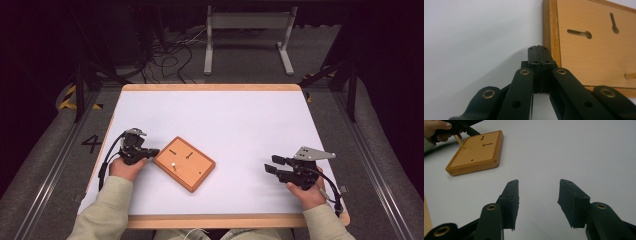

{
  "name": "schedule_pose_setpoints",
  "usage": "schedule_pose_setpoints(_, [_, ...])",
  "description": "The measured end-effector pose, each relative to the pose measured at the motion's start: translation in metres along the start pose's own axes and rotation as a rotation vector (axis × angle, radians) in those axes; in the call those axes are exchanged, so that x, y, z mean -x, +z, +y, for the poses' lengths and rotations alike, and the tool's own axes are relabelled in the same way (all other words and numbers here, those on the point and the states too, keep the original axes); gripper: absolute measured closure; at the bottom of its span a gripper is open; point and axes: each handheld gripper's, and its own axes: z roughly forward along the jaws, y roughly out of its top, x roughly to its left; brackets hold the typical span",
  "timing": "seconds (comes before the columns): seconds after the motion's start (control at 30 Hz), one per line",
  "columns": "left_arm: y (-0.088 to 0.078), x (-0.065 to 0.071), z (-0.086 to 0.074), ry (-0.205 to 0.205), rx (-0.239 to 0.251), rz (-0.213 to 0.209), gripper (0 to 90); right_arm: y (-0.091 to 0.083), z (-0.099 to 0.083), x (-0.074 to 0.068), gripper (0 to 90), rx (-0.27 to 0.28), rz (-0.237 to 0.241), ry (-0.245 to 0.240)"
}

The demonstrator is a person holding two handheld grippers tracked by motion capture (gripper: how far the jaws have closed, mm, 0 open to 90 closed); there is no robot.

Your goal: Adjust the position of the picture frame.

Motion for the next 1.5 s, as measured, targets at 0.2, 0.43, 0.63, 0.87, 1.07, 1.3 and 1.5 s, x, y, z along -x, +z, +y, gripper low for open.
schedule_pose_setpoints(0.2, [0.001, 0.015, -0.004, 0.040, -0.038, -0.036, 90.0, 0.003, 0.000, 0.001, 53.7, -0.010, 0.038, 0.007])
schedule_pose_setpoints(0.43, [0.004, 0.030, -0.008, 0.063, -0.070, -0.113, 90.0, 0.003, 0.000, 0.000, 54.4, -0.013, 0.043, 0.007])
schedule_pose_setpoints(0.63, [0.006, 0.043, -0.010, 0.095, -0.091, -0.142, 90.0, 0.003, 0.001, 0.000, 57.7, -0.020, 0.049, 0.008])
schedule_pose_setpoints(0.87, [0.009, 0.054, -0.012, 0.138, -0.116, -0.193, 90.0, 0.010, 0.001, -0.005, 76.4, -0.064, 0.107, -0.021])
schedule_pose_setpoints(1.07, [0.009, 0.051, -0.012, 0.148, -0.102, -0.203, 89.1, 0.020, 0.007, -0.026, 83.6, -0.109, 0.145, -0.100])
schedule_pose_setpoints(1.3, [-0.003, 0.047, -0.012, 0.135, -0.007, -0.163, 81.5, 0.052, 0.011, -0.072, 89.5, -0.189, 0.269, -0.204])
schedule_pose_setpoints(1.5, [-0.008, 0.046, -0.014, 0.152, 0.052, -0.127, 78.6, 0.066, 0.013, -0.093, 90.0, -0.216, 0.325, -0.240])
